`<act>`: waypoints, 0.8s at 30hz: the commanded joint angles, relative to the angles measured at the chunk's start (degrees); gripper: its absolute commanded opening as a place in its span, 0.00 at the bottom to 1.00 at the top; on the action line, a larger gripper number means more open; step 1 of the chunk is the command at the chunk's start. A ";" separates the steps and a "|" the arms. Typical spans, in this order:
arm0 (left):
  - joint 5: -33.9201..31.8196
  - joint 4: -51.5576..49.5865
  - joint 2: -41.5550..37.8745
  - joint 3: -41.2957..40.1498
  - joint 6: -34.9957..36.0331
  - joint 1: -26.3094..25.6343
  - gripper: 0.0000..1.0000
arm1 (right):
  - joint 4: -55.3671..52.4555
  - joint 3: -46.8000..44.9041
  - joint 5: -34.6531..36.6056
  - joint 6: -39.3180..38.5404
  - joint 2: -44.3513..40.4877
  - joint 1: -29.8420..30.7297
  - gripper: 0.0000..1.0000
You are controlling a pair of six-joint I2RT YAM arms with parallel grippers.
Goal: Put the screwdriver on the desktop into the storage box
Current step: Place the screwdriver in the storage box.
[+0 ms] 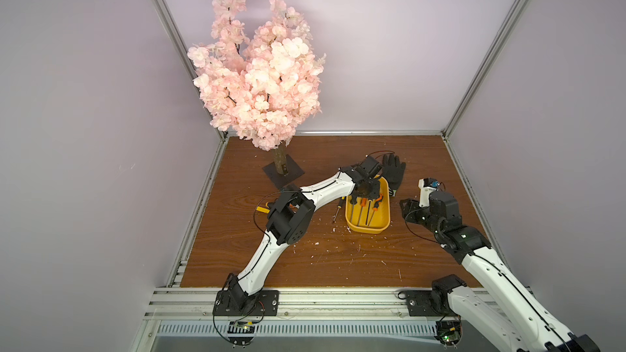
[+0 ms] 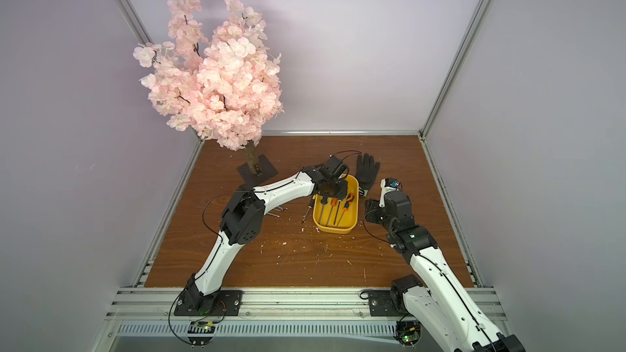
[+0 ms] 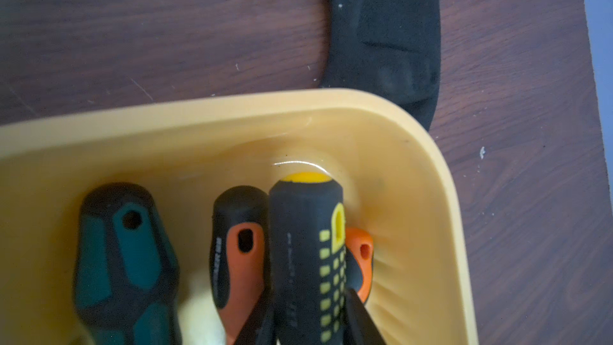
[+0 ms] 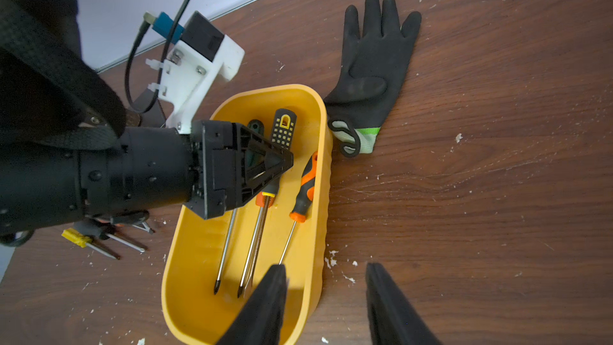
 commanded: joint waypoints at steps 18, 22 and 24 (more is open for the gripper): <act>-3.06 0.50 -9.03 -4.16 3.36 -0.60 0.41 | 3.49 1.15 -2.59 -0.65 3.62 -0.40 0.46; -4.34 0.55 -11.39 -6.58 3.46 -0.61 0.41 | 3.77 2.29 -3.07 -1.29 5.31 -0.42 0.46; -5.18 0.55 -12.94 -7.79 3.62 -0.60 0.41 | 4.32 2.52 -3.36 -1.37 5.77 -0.40 0.46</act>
